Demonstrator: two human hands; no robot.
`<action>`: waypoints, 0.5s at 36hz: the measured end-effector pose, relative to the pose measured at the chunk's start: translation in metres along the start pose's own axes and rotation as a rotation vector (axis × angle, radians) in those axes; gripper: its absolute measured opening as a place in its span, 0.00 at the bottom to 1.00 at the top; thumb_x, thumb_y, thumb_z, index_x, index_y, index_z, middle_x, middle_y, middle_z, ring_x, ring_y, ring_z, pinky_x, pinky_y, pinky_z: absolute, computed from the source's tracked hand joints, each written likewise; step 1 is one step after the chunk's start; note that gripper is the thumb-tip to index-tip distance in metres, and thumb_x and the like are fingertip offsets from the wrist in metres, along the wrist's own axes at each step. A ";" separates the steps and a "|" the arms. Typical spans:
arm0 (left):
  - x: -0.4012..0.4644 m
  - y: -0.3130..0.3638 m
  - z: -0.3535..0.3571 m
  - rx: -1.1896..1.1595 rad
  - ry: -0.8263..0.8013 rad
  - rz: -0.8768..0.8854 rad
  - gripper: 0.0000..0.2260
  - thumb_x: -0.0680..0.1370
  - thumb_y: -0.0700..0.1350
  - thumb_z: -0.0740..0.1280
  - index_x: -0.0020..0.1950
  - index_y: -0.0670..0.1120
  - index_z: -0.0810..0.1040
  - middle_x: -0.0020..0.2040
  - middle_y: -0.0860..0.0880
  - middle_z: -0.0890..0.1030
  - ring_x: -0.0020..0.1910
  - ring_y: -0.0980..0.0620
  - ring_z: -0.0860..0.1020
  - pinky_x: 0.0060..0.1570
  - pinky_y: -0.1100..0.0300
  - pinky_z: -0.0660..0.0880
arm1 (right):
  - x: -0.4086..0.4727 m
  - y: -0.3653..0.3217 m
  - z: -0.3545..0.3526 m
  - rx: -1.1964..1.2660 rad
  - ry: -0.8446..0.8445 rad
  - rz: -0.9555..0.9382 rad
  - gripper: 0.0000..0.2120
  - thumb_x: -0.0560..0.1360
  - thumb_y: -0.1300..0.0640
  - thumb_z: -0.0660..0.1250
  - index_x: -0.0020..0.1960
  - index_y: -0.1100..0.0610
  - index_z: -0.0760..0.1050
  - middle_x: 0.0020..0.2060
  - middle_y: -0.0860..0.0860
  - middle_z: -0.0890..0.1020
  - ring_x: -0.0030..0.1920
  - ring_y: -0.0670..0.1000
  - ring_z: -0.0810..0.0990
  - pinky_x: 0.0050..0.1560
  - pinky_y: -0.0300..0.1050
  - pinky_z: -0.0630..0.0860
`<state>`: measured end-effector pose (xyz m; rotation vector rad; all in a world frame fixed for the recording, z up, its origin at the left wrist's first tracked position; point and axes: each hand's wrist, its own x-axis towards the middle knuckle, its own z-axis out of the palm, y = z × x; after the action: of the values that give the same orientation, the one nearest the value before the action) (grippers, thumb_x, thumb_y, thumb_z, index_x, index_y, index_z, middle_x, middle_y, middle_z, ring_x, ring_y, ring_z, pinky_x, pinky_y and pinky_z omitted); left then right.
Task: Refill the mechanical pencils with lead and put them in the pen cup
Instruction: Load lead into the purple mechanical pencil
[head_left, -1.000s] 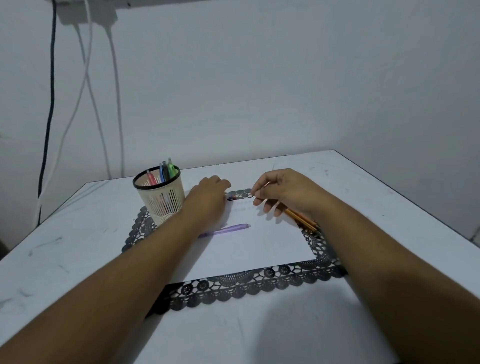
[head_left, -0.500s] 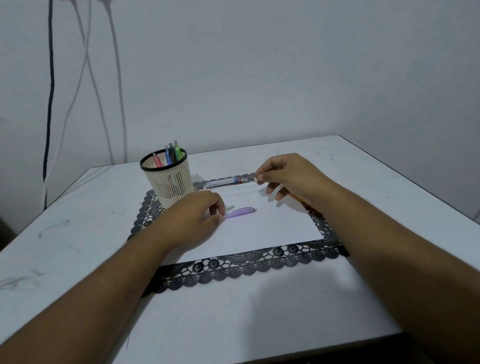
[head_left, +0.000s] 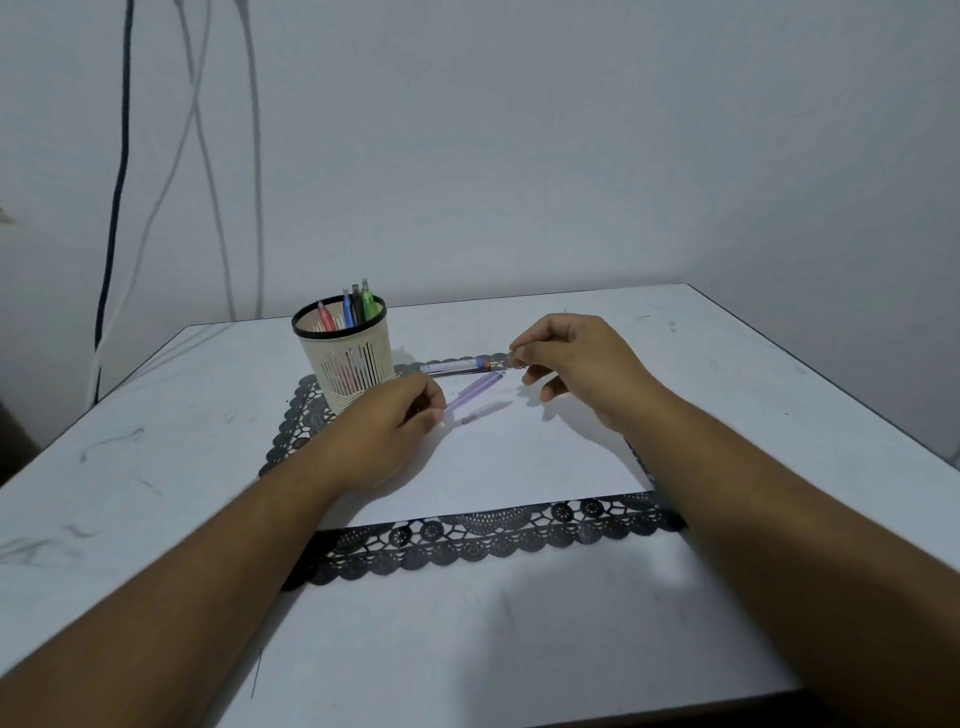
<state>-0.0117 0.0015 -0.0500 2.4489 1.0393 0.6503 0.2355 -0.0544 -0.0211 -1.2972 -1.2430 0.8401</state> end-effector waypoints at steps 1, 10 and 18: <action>0.000 0.000 0.000 -0.027 0.015 -0.005 0.06 0.84 0.46 0.64 0.49 0.55 0.75 0.45 0.54 0.79 0.42 0.59 0.75 0.42 0.62 0.71 | 0.000 0.000 0.002 0.028 0.010 0.010 0.04 0.78 0.66 0.70 0.50 0.65 0.83 0.43 0.58 0.87 0.39 0.51 0.82 0.31 0.43 0.78; 0.000 0.003 0.001 -0.166 0.056 0.008 0.06 0.84 0.44 0.64 0.48 0.52 0.77 0.41 0.55 0.76 0.37 0.61 0.70 0.37 0.65 0.66 | -0.003 -0.001 0.015 0.182 0.020 0.031 0.04 0.78 0.66 0.69 0.49 0.62 0.83 0.39 0.54 0.86 0.38 0.51 0.82 0.34 0.44 0.77; -0.002 0.005 0.000 -0.194 0.080 0.018 0.06 0.84 0.44 0.64 0.49 0.51 0.77 0.40 0.57 0.76 0.36 0.62 0.71 0.37 0.68 0.67 | -0.004 -0.001 0.019 0.187 0.062 -0.024 0.04 0.77 0.67 0.70 0.48 0.61 0.83 0.39 0.55 0.86 0.38 0.52 0.81 0.33 0.45 0.77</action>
<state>-0.0099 -0.0029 -0.0478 2.2838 0.9373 0.8213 0.2164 -0.0545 -0.0236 -1.1474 -1.1017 0.8717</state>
